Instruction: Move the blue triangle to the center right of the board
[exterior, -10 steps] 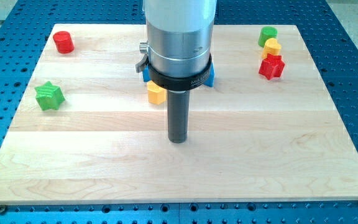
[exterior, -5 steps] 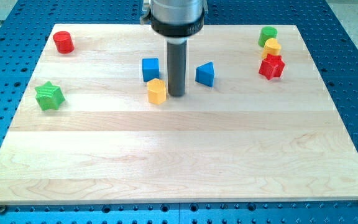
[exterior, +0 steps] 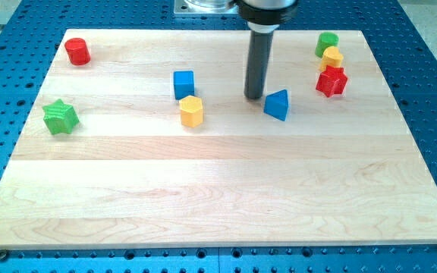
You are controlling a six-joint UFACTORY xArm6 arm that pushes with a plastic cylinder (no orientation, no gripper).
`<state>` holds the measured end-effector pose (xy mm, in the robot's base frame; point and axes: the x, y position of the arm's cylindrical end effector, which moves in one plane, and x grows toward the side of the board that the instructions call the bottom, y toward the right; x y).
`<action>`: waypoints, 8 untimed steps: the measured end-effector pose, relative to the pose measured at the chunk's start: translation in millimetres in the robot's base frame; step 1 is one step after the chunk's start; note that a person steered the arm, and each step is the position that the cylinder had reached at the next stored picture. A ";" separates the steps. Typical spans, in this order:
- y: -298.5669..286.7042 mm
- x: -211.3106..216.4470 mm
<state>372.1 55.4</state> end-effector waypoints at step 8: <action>94.0 61.6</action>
<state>433.7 149.4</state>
